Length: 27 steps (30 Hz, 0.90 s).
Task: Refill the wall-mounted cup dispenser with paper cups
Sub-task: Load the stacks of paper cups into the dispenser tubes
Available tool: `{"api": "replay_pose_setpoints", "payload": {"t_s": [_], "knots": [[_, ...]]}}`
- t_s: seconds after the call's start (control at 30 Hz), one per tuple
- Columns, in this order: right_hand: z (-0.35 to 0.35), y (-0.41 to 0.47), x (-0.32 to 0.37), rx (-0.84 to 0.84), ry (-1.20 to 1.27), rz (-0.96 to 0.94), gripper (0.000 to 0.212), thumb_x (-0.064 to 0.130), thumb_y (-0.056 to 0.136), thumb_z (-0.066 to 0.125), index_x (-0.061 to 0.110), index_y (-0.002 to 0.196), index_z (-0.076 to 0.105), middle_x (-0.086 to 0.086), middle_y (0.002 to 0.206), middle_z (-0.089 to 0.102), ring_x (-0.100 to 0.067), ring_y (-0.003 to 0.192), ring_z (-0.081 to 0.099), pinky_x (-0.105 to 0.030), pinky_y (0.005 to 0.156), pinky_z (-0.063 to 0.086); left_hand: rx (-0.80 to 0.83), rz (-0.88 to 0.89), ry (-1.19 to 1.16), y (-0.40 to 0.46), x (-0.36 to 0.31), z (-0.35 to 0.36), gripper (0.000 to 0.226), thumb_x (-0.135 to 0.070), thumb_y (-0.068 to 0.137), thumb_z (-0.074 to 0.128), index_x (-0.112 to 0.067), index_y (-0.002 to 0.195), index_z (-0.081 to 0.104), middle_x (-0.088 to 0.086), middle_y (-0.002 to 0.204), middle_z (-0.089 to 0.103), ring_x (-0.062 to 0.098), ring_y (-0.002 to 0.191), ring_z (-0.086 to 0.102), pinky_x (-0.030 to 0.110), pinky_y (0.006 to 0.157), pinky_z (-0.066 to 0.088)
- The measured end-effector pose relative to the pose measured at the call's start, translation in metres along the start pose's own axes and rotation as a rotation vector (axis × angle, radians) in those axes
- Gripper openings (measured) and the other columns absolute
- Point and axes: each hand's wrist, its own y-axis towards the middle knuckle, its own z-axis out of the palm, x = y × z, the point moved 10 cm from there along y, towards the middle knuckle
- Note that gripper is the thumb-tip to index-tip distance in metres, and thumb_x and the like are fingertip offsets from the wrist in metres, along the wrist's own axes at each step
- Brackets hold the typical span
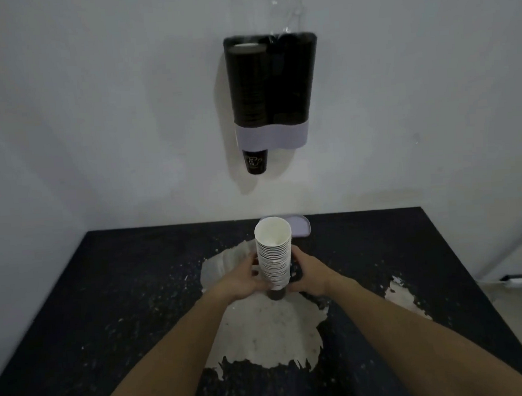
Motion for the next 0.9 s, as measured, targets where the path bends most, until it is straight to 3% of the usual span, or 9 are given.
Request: {"api": "replay_pose_setpoints", "payload": {"t_s": [0.07,0.2,0.37,0.5,0.6,0.67,0.9], "knots": [[0.011,0.008,-0.012,-0.019,0.024,-0.015,0.103,0.023,0.069,0.089,0.031,0.153,0.031,0.01,0.147,0.05,-0.012,0.133,0.05,-0.025,0.104,0.044,-0.005,0.007,-0.012,0.01,0.013,0.008,0.093,-0.018,0.073,0.087,-0.022,0.148,0.033,0.0,0.135,0.055,0.015,0.12,0.057,0.021,0.085,0.055],[0.024,0.019,-0.028,-0.065,0.051,-0.018,0.101,0.028,0.068,0.09,0.03,0.152,0.033,0.016,0.14,0.049,-0.009,0.129,0.049,-0.024,0.101,0.042,-0.037,0.01,-0.004,0.024,0.031,0.016,0.093,-0.019,0.071,0.088,-0.02,0.148,0.035,0.002,0.138,0.056,0.023,0.128,0.054,0.047,0.106,0.048],[0.008,0.018,-0.018,-0.123,0.069,-0.03,0.094,0.037,0.07,0.089,0.036,0.141,0.027,0.015,0.134,0.051,-0.007,0.122,0.054,-0.018,0.094,0.047,-0.079,0.071,-0.016,0.023,0.008,0.008,0.093,-0.017,0.073,0.088,-0.02,0.149,0.036,0.0,0.14,0.055,0.022,0.129,0.053,0.049,0.109,0.045],[-0.039,0.011,0.031,-0.154,0.033,-0.091,0.09,0.039,0.074,0.087,0.032,0.142,0.028,0.02,0.13,0.049,-0.005,0.12,0.054,-0.004,0.087,0.043,-0.107,0.135,-0.021,0.01,-0.054,-0.017,0.088,-0.021,0.072,0.088,-0.022,0.147,0.041,-0.005,0.14,0.055,0.017,0.129,0.052,0.039,0.106,0.047],[-0.088,0.009,0.08,-0.193,-0.005,-0.128,0.088,0.043,0.076,0.085,0.034,0.143,0.029,0.013,0.133,0.051,-0.008,0.117,0.054,-0.021,0.097,0.048,-0.152,0.184,-0.014,-0.002,-0.113,-0.045,0.089,-0.033,0.071,0.088,-0.024,0.146,0.041,-0.007,0.139,0.055,0.014,0.127,0.053,0.034,0.103,0.048],[-0.121,0.006,0.115,-0.222,-0.045,-0.164,0.084,0.042,0.079,0.083,0.038,0.142,0.028,0.007,0.137,0.052,-0.01,0.115,0.056,-0.027,0.096,0.051,-0.205,0.238,0.026,-0.011,-0.158,-0.064,0.091,-0.047,0.067,0.086,-0.027,0.143,0.041,-0.009,0.135,0.056,0.012,0.122,0.055,0.035,0.102,0.048],[-0.222,-0.012,0.214,-0.362,-0.079,-0.305,0.079,0.035,0.08,0.083,0.031,0.144,0.035,0.013,0.124,0.059,-0.003,0.107,0.06,-0.022,0.088,0.05,-0.324,0.514,-0.026,-0.039,-0.306,-0.114,0.081,-0.058,0.064,0.084,-0.041,0.133,0.046,-0.021,0.123,0.063,0.0,0.11,0.062,0.024,0.088,0.053]]}}
